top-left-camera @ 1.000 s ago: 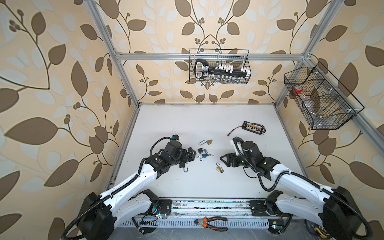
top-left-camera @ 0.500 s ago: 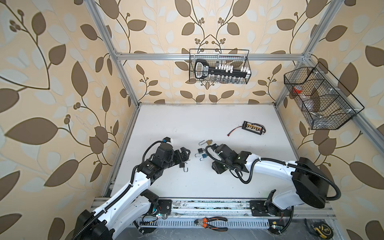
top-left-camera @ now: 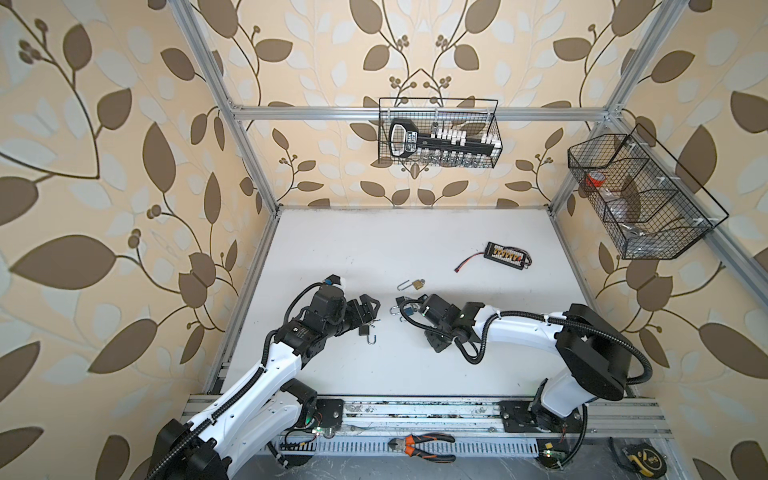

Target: Lock with the key

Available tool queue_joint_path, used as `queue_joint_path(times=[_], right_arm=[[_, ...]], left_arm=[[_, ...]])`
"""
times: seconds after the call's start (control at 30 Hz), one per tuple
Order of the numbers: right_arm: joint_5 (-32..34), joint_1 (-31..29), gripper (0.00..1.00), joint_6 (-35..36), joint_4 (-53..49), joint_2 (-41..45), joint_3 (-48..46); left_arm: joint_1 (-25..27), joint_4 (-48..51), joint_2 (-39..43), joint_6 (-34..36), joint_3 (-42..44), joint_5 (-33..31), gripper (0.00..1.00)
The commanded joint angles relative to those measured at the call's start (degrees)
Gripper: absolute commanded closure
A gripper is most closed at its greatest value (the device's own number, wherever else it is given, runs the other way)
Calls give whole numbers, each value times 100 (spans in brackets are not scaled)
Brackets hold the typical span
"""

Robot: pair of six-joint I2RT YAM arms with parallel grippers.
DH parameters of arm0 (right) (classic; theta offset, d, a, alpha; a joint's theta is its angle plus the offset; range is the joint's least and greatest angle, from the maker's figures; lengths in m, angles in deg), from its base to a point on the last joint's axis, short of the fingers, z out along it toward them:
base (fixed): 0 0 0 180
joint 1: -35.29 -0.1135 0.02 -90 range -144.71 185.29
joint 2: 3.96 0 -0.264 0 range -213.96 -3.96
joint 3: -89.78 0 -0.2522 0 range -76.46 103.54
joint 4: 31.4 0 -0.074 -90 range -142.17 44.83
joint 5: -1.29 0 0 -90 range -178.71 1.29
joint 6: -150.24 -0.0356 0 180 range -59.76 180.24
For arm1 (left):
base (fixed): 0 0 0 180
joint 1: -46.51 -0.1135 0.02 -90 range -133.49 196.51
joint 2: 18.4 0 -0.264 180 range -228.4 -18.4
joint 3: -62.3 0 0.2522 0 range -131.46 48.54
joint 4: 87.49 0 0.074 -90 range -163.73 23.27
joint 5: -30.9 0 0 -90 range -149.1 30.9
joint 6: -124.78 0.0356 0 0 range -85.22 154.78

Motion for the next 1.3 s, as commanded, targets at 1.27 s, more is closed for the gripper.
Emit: queue_joint_path(times=[1.27], right_arm=[[-1790,1180,100,-670,2014,3119,-1023]], left_arm=[[-80,-370,-489,523,-1495,1150,7]])
